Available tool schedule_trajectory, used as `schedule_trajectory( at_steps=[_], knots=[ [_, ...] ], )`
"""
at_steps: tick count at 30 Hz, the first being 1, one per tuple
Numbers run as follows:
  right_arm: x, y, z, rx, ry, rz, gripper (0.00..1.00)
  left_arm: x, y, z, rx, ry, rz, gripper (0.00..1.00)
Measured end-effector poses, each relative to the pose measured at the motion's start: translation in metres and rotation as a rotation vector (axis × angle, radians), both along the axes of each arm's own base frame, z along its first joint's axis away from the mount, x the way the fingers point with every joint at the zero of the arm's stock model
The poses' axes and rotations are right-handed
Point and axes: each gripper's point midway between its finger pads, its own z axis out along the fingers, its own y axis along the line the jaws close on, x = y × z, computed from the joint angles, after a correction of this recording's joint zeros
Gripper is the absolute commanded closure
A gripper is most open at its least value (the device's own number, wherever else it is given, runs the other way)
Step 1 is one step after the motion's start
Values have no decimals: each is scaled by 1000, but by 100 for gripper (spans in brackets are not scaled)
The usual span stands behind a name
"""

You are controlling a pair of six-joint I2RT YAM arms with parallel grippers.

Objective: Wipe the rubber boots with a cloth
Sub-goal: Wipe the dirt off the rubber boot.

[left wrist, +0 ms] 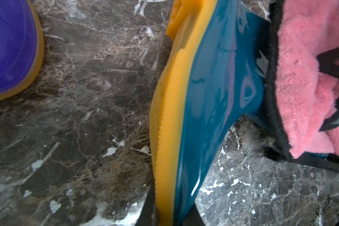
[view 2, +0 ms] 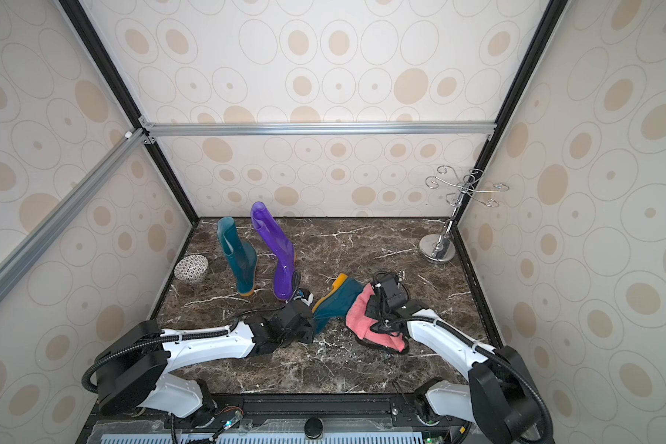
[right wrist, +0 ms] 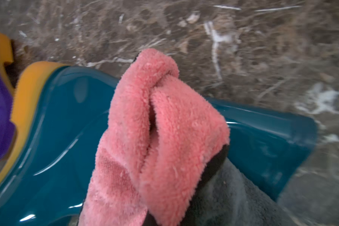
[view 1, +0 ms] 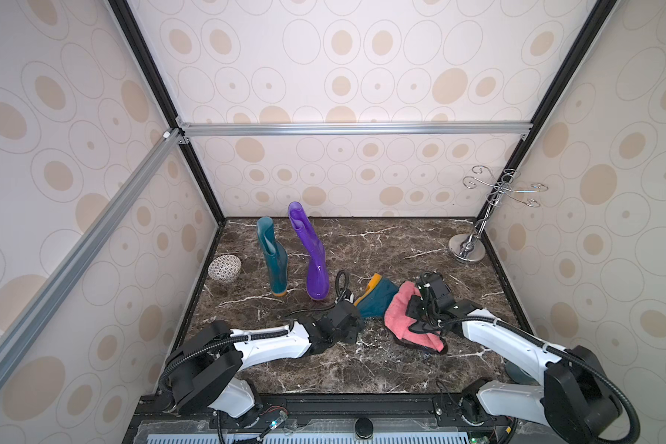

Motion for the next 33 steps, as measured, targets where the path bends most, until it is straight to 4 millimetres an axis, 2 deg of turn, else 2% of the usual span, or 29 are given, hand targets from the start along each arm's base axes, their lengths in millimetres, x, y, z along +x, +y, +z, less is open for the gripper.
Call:
schedule_trajectory(
  at_steps=[3, 5, 8, 14, 16, 19, 24, 26, 29, 32, 33],
  knots=[
    [-10, -26, -1, -42, 25, -57, 100, 0, 0, 0, 0, 0, 0, 100],
    [-12, -37, 1, -60, 26, -76, 100, 0, 0, 0, 0, 0, 0, 100],
    [-11, -40, -1, -63, 27, -72, 100, 0, 1, 0, -1, 0, 0, 100],
    [2, -12, -41, 3, 150, 30, 100, -2, 1, 0, -5, 5, -5, 100],
    [9, 0, -40, 51, 141, 58, 100, -2, 0, 0, -5, 5, -5, 100],
    [26, 27, -18, 112, 70, 128, 100, -2, 0, 0, -6, 6, -6, 100],
    [70, 95, 43, 224, -111, 282, 100, -2, 0, 0, -5, 7, -6, 100],
    [83, 108, 51, 253, -146, 302, 100, -2, 1, 0, -5, 7, -6, 100],
    [91, 107, 43, 235, -141, 284, 100, -2, 1, 0, -4, 7, -6, 100],
    [92, 90, 31, 197, -121, 235, 100, -2, 0, 0, -5, 8, -6, 100],
    [92, 79, 25, 190, -111, 205, 100, -2, 0, 0, -4, 8, -7, 100]
  ],
)
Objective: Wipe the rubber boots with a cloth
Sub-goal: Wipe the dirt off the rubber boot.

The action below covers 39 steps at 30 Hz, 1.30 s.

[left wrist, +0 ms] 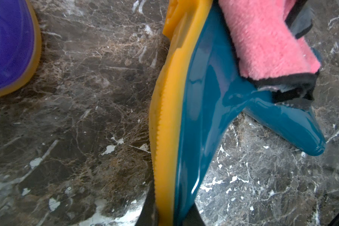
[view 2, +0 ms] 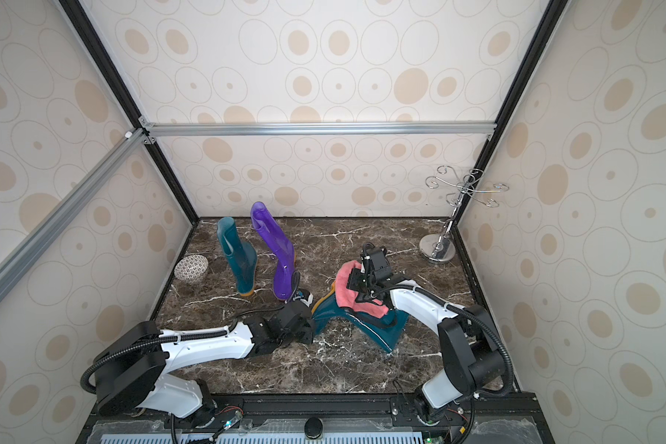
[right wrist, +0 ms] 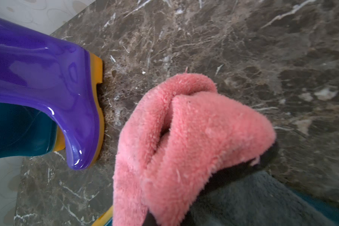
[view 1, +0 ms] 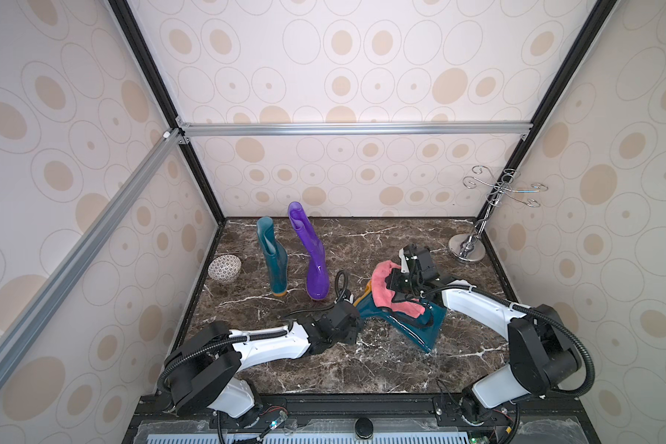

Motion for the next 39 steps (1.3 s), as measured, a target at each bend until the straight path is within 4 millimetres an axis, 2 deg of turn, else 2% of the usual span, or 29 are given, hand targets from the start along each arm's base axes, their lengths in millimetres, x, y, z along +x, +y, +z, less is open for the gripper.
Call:
schedule_trajectory(
  at_steps=[2, 5, 7, 14, 17, 19, 21, 24, 27, 30, 33, 35, 37, 39],
  knots=[
    [-6, -23, -15, -15, 36, -56, 100, 0, 0, 0, 1, 1, 0, 100],
    [-29, -59, -40, -66, 104, -136, 100, 0, 0, 0, 0, 0, 0, 100],
    [-47, -71, -44, -94, 120, -157, 100, 0, 0, -1, 3, -2, -2, 100],
    [-89, -106, -9, -164, 61, -218, 100, 0, -1, -1, 3, -1, -7, 100],
    [-103, -109, 1, -174, 54, -200, 100, 0, -1, -1, 4, -1, -7, 100],
    [-111, -105, 4, -153, 62, -170, 100, 0, 0, -1, 4, -2, -8, 100],
    [-115, -95, 5, -99, 62, -131, 100, 0, -1, -1, 5, -3, -10, 100],
    [-123, -74, -6, -29, 82, -65, 100, 0, -1, -1, 6, -3, -10, 100],
    [-133, -36, -18, -18, 102, 56, 100, 0, -1, -1, 5, -3, -10, 100],
    [-135, 10, -19, -4, 90, 182, 100, 0, -1, -1, 4, -2, -10, 100],
    [-124, 52, -9, 25, 58, 252, 100, 0, -1, -1, 5, -1, -10, 100],
    [-115, 83, 6, 74, 15, 289, 100, 0, 0, -1, 5, -2, -10, 100],
    [-110, 103, 18, 133, -22, 304, 100, 0, 0, -1, 5, -2, -9, 100],
    [-108, 115, 24, 184, -38, 304, 100, 0, 0, -1, 5, -2, -9, 100]
  ],
)
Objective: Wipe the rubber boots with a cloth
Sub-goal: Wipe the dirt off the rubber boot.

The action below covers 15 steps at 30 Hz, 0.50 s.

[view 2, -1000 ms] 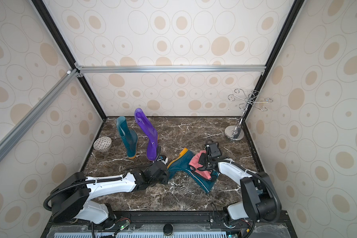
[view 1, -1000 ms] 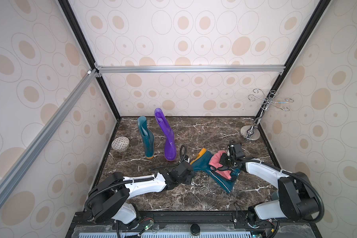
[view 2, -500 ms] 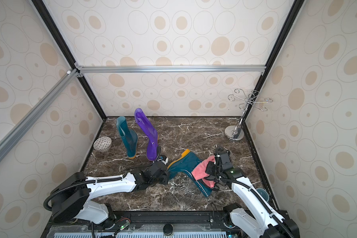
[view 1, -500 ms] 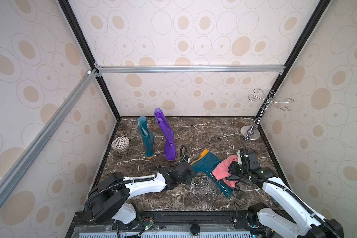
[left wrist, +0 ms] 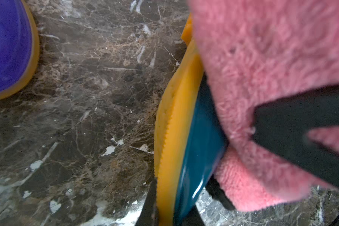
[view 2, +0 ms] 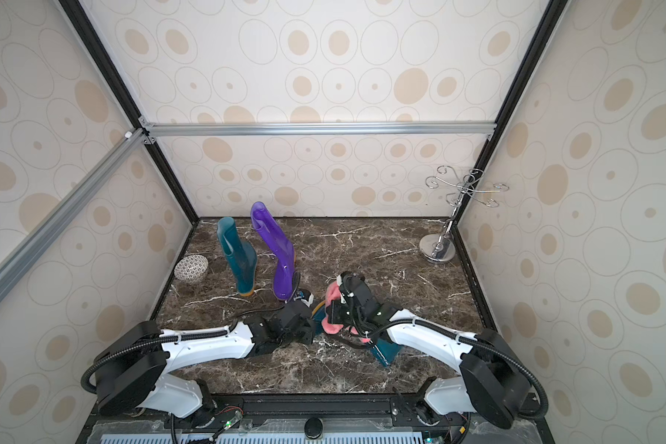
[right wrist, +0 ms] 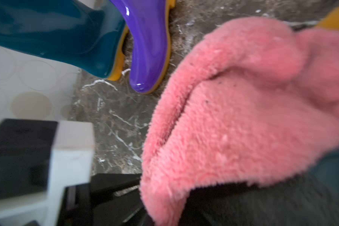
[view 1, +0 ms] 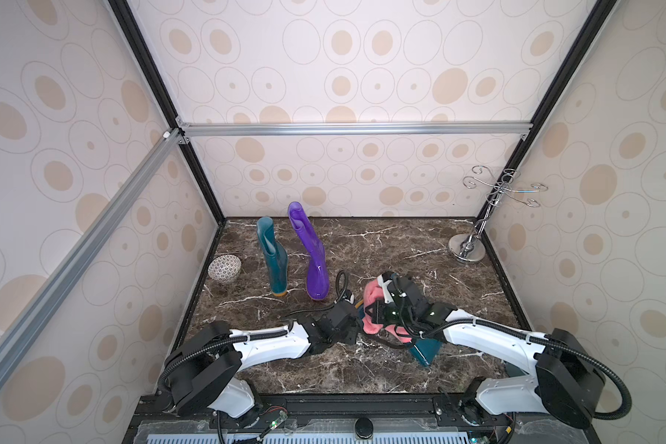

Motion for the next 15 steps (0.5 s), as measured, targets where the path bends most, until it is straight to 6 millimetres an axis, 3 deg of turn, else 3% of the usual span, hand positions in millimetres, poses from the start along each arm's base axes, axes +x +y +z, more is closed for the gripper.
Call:
schedule_trajectory(
  at_steps=[3, 8, 15],
  knots=[
    [3, 3, -1, 27, -4, -21, 100, 0, 0, 0, 0, 0, 0, 100],
    [1, -2, -18, 43, 6, -58, 100, 0, -1, 0, -2, 2, -2, 100],
    [-22, -7, -29, 46, -10, -55, 100, -1, -1, 0, -3, 5, -5, 100]
  ],
)
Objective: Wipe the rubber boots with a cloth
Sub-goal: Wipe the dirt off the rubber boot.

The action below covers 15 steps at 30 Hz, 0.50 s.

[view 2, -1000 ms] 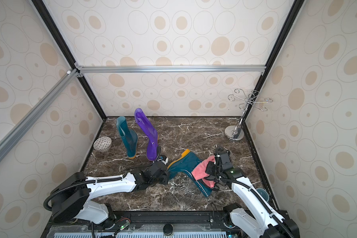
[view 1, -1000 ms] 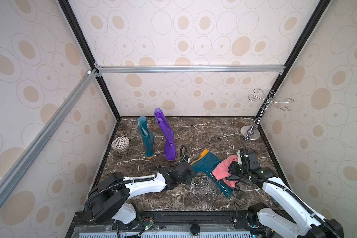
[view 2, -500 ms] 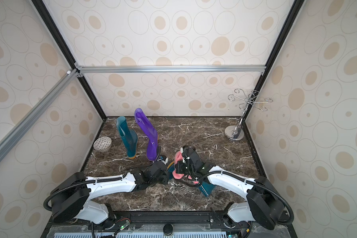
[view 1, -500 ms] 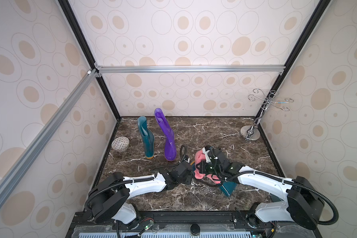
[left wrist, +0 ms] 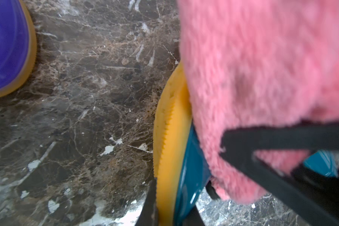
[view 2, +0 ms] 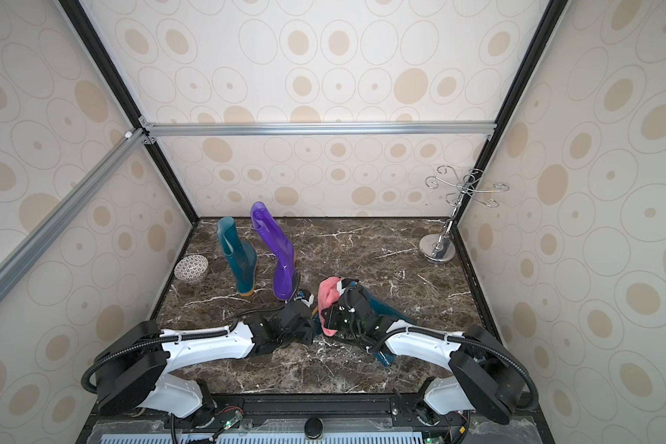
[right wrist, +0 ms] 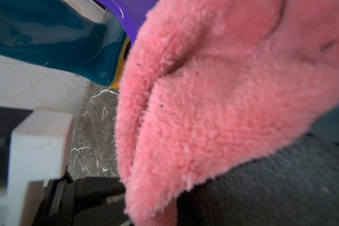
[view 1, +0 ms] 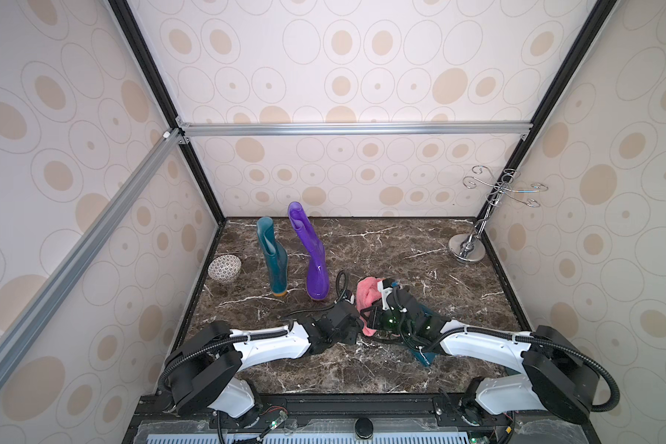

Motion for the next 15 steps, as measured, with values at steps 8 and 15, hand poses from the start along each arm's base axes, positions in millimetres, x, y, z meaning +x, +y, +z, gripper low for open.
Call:
schedule_trajectory(
  at_steps=[8, 15],
  knots=[
    [-39, -9, -11, -66, 67, 68, 100, 0, -1, 1, -2, -1, 0, 100],
    [-31, -6, -46, -142, 140, 44, 100, 0, -1, 1, -5, 2, -2, 100]
  ],
)
